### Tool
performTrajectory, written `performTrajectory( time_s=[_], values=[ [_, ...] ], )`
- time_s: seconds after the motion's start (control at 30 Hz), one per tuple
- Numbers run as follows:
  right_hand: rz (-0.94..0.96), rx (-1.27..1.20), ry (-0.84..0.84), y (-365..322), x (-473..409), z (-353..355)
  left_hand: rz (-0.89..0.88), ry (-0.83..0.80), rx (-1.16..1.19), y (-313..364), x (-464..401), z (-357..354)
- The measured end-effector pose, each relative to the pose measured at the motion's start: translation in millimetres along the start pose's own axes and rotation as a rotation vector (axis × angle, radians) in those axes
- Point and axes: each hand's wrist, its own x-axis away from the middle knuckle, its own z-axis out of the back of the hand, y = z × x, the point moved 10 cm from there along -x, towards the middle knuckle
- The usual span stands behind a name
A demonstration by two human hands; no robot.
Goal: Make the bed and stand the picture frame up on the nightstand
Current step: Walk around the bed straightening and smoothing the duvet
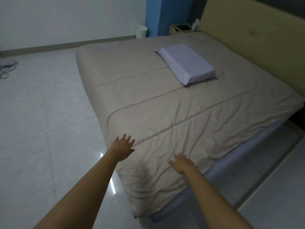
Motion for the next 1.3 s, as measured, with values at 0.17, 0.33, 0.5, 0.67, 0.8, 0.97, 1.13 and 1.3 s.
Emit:
performTrajectory(
  time_s=[0.17,0.33,0.5,0.67,0.8,0.97,1.13,1.3],
  values=[
    [0.027,0.039,-0.017,-43.1,-12.7,13.7,0.023,-0.034,0.032,-35.9,-5.0,-9.3],
    [-0.006,0.033,-0.033,-110.6,-42.9,24.5,-0.024,-0.068,-0.022,-102.9,-15.9,-16.5],
    [-0.008,-0.111,-0.076,-214.4,-61.7,35.3,-0.053,-0.074,-0.083,-217.5,-24.9,-7.3],
    [-0.057,-0.175,-0.066,-301.8,-83.8,65.4,-0.015,-0.042,-0.124,-336.9,-40.5,22.4],
    [-0.106,-0.195,-0.055,-347.4,-97.6,88.8,-0.026,-0.04,-0.134,-397.2,-61.3,44.5],
    [-0.127,-0.198,-0.055,-384.8,-129.6,128.9,-0.082,-0.012,-0.128,-438.6,-103.1,72.7],
    [-0.136,-0.223,-0.031,-429.8,-192.8,174.1,-0.122,-0.021,-0.146,-497.2,-168.3,97.9],
    [-0.182,-0.289,-0.064,-473.2,-257.9,204.7,-0.14,-0.051,-0.168,-571.3,-235.8,115.8]
  ],
)
